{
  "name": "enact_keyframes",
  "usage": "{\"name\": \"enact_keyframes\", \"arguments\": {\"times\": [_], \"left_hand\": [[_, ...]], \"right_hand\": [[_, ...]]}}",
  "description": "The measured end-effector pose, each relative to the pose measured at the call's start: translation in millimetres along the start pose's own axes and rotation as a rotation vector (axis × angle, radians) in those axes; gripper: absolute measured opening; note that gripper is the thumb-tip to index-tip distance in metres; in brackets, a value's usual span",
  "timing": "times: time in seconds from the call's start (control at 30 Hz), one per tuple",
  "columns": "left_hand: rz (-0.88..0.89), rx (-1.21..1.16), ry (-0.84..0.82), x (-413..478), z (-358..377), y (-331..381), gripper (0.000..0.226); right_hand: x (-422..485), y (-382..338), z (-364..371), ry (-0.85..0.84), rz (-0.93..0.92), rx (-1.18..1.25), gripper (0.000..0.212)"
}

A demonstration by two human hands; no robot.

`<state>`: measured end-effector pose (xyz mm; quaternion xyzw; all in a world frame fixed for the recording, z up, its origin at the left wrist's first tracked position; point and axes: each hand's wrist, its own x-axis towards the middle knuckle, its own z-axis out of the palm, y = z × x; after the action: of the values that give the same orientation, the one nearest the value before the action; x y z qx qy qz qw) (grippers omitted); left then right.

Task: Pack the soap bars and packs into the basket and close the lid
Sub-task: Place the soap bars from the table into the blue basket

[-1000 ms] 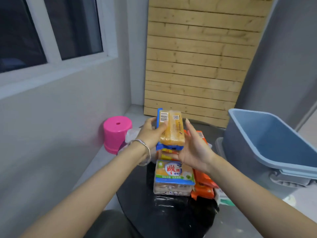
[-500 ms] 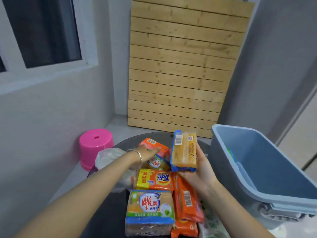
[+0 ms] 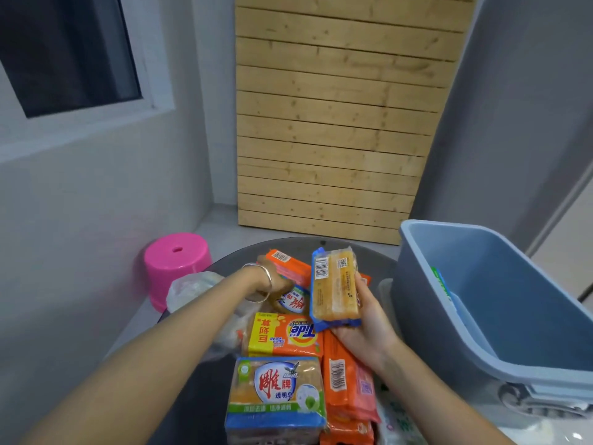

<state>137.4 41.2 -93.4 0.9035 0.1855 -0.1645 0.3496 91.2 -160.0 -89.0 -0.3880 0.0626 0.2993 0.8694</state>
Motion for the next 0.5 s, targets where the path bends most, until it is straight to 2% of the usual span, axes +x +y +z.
{"name": "enact_keyframes", "arguments": {"times": [0.07,0.13,0.2,0.27,0.37,0.5], "left_hand": [[0.005,-0.008,-0.089,0.9,-4.6,0.9,0.057],[-0.043,-0.154,-0.226,-7.2,-9.6,7.7,0.039],[-0.044,-0.207,-0.286,-17.1,-11.5,17.3,0.037],[-0.027,-0.244,-0.255,-20.4,-6.9,24.4,0.042],[-0.014,-0.355,-0.213,-26.9,6.0,35.7,0.035],[0.065,-0.282,-0.037,-35.1,6.1,31.6,0.046]], "right_hand": [[0.6,0.8,-0.9,0.004,0.002,0.024,0.042],[0.9,1.5,-2.0,0.005,0.010,0.062,0.042],[1.5,2.2,-1.9,-0.003,0.015,0.087,0.044],[2.7,2.4,-1.7,-0.011,0.010,0.107,0.045],[1.2,2.2,-1.5,-0.005,0.005,0.107,0.043],[-6.3,-0.7,-2.1,-0.008,0.007,0.025,0.047]]}}
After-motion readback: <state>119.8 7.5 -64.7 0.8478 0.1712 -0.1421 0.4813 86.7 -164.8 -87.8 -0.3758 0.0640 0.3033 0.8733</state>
